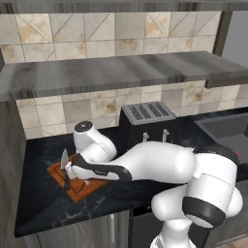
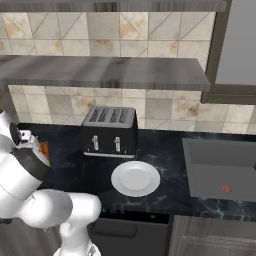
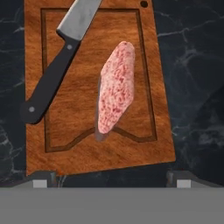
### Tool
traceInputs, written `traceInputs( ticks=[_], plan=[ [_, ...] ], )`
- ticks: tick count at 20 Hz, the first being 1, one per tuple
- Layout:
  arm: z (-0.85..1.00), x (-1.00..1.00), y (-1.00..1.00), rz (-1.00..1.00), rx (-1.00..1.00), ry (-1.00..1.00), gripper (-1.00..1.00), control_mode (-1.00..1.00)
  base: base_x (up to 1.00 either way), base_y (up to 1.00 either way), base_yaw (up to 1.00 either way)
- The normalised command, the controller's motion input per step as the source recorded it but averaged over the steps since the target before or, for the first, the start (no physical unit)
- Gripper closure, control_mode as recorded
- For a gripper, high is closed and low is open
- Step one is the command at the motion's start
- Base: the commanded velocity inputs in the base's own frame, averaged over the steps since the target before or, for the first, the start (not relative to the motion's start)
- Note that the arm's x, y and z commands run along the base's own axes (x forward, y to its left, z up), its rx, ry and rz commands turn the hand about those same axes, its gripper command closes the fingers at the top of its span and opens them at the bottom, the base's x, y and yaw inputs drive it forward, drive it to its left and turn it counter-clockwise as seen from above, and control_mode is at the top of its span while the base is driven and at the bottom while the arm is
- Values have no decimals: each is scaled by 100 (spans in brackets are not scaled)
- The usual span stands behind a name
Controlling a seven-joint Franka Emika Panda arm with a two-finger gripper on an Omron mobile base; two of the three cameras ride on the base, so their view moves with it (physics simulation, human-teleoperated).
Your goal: Pick up the knife from the drawer and place it on the cutting board. Then place the meat from the plate to the cutting board.
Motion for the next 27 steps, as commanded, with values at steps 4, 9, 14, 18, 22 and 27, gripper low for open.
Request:
traceInputs(
  ticks=[4, 9, 14, 18, 22, 27],
  plan=[
    [13, -35, -55, -1, 1, 0, -100, -100, 0, 0, 0],
    [12, -38, -57, -2, 3, -1, -100, -100, 0, 0, 0],
    [22, -40, -55, -3, 4, -2, -100, -100, 0, 0, 0],
    [5, -24, -34, -1, 2, 0, -100, -100, 0, 0, 0],
    [0, -2, -12, 0, 0, 0, -100, -100, 0, 0, 0],
    [0, 0, -13, 0, 0, 0, -100, -100, 0, 0, 0]
  ],
)
